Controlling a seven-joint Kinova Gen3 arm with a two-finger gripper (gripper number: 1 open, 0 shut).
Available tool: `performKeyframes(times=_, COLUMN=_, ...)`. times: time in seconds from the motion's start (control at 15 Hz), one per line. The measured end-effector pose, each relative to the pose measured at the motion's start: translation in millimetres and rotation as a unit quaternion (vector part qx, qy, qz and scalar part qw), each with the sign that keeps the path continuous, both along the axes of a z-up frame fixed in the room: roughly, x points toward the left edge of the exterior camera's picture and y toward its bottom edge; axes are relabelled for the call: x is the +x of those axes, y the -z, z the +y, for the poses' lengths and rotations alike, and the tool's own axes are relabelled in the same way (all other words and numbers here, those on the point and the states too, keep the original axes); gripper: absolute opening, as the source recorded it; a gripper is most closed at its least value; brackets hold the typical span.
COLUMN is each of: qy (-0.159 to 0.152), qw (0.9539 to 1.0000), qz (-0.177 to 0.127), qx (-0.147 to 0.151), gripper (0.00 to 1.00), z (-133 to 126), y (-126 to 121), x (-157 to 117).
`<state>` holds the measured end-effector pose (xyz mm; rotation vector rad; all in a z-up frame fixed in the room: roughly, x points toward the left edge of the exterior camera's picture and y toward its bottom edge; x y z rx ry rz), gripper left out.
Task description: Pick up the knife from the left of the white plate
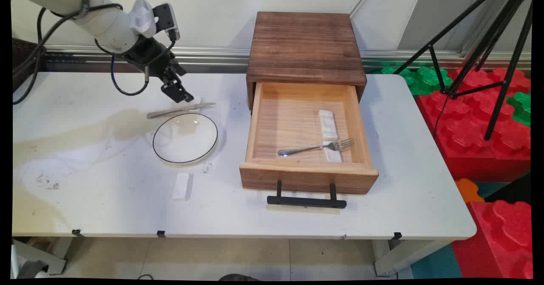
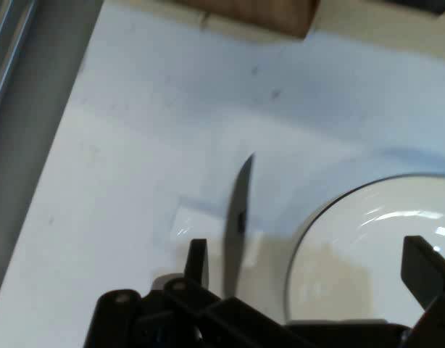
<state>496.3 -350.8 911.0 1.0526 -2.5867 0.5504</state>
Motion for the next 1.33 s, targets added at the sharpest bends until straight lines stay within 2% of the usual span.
performKeyframes(times=0.2, qy=-0.026, qw=0.9991, qz=-0.031, qx=0.012, gripper=1.0, z=-13.6, y=13.6, x=16.8)
performKeyframes(times=0.47, qy=-0.044, qw=0.997, qz=-0.058, qx=0.026, gripper=1.0, z=-27.7, y=29.9, x=31.1)
performKeyframes(times=1.0, qy=-0.039, qw=0.9936, qz=-0.089, qx=0.057, gripper=1.0, z=-54.5, y=65.5, x=41.2)
performKeyframes(times=1.33, qy=-0.039, qw=0.9918, qz=-0.101, qx=0.068, gripper=1.0, z=-62.9, y=78.9, x=43.5)
